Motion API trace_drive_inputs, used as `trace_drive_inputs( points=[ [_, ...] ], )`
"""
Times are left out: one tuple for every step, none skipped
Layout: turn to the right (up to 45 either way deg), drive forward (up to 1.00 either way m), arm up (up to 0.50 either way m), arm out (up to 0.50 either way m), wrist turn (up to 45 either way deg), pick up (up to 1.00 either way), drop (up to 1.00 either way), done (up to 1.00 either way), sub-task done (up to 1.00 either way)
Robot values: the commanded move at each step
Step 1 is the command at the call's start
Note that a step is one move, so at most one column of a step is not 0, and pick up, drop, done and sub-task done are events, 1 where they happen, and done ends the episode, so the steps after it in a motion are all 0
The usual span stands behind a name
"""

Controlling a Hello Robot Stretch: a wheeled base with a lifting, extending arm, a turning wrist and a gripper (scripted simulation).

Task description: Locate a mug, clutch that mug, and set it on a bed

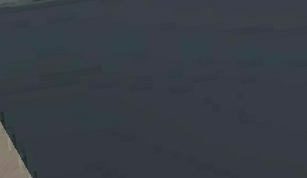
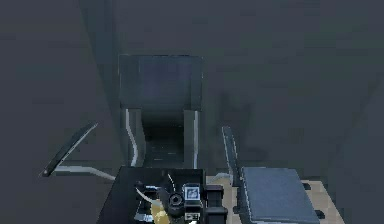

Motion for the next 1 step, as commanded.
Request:
trace_drive_inputs(
  points=[
    [0.0, 0.00, -0.30, 0.00, 0.0, 0.00, 0.00, 0.00, 0.00]
  ],
)
